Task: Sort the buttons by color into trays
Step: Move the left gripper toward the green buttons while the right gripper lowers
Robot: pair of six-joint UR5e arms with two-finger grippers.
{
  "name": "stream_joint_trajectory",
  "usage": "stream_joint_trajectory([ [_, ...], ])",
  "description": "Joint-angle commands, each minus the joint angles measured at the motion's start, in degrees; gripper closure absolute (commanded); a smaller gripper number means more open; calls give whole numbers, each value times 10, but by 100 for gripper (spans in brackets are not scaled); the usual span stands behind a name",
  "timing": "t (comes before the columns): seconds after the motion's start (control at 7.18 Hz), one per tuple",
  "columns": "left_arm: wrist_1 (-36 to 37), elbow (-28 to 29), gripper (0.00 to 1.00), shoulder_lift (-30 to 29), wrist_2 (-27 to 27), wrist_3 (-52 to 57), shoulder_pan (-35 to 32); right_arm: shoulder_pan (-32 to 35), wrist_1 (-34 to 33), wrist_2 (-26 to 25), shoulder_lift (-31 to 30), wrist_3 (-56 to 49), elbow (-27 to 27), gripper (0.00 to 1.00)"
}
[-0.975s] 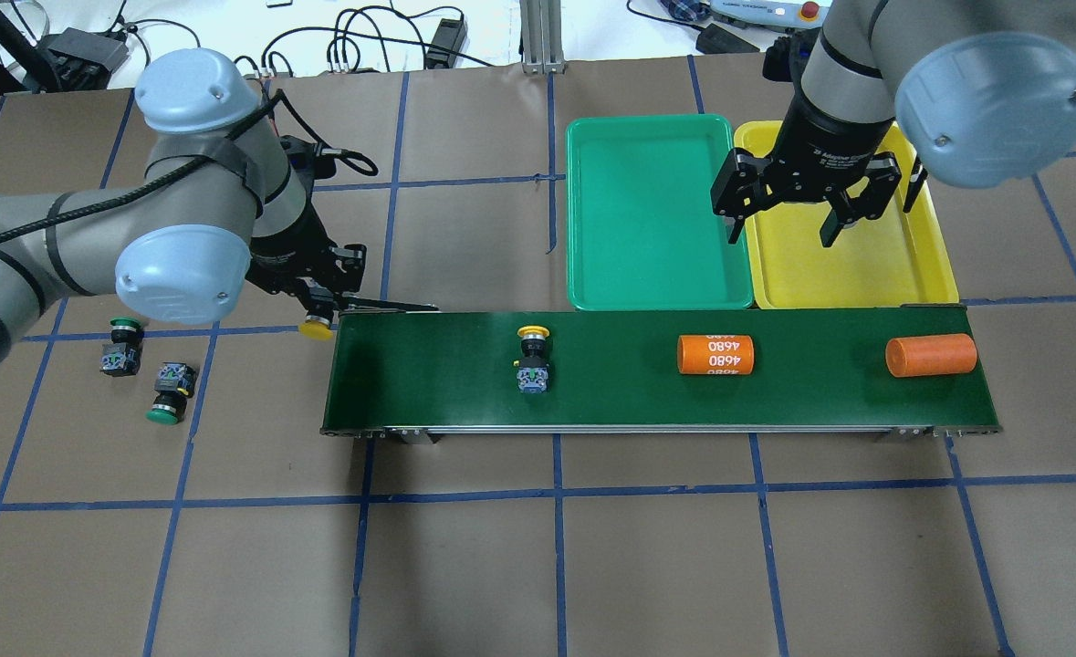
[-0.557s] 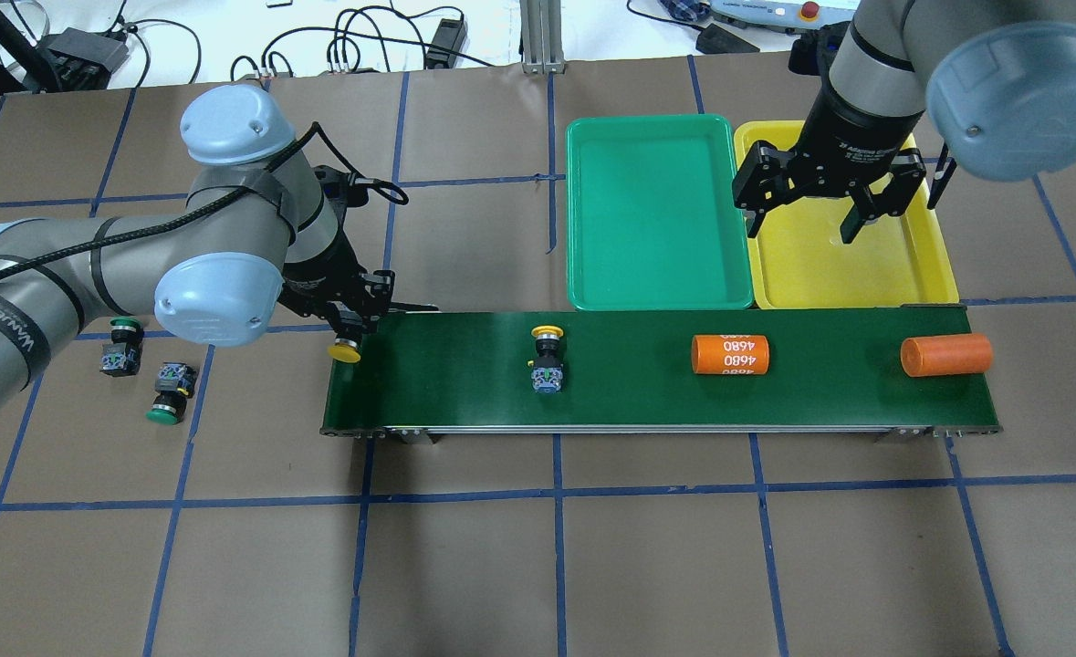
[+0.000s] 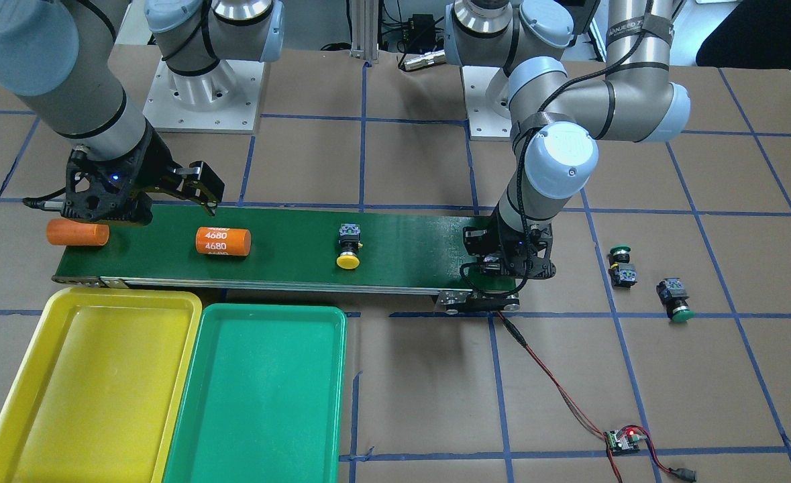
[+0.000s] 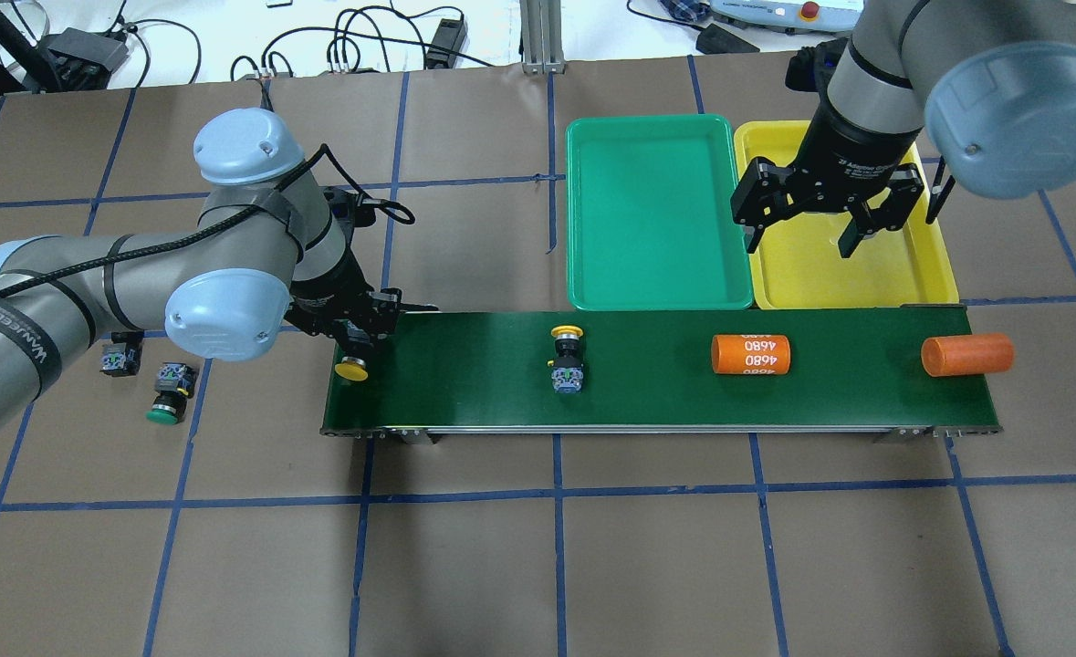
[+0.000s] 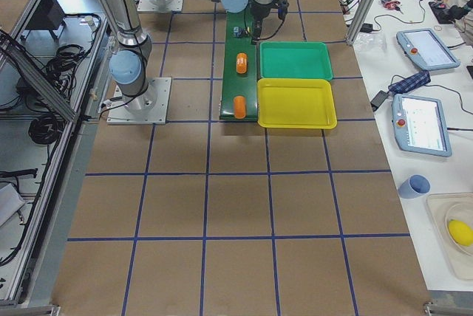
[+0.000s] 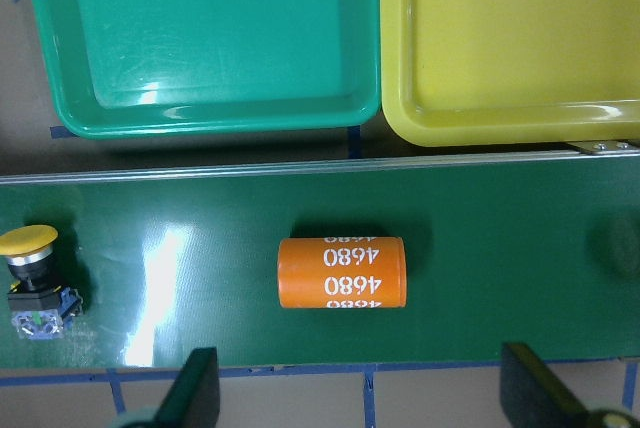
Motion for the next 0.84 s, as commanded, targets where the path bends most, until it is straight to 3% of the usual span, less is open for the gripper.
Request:
stream_joint_trajectory([
  [0.0,2,3,0,7,-2,-3,0,-5,-10,5,-4,-2,45,0],
  [0.28,-1,20,0,30,2,-6,12,-9,-12,7,-11,-3,49,0],
  [0.7,-10,36,0,37,11,59,140,-54,-3,22,-12,-20,57,0],
])
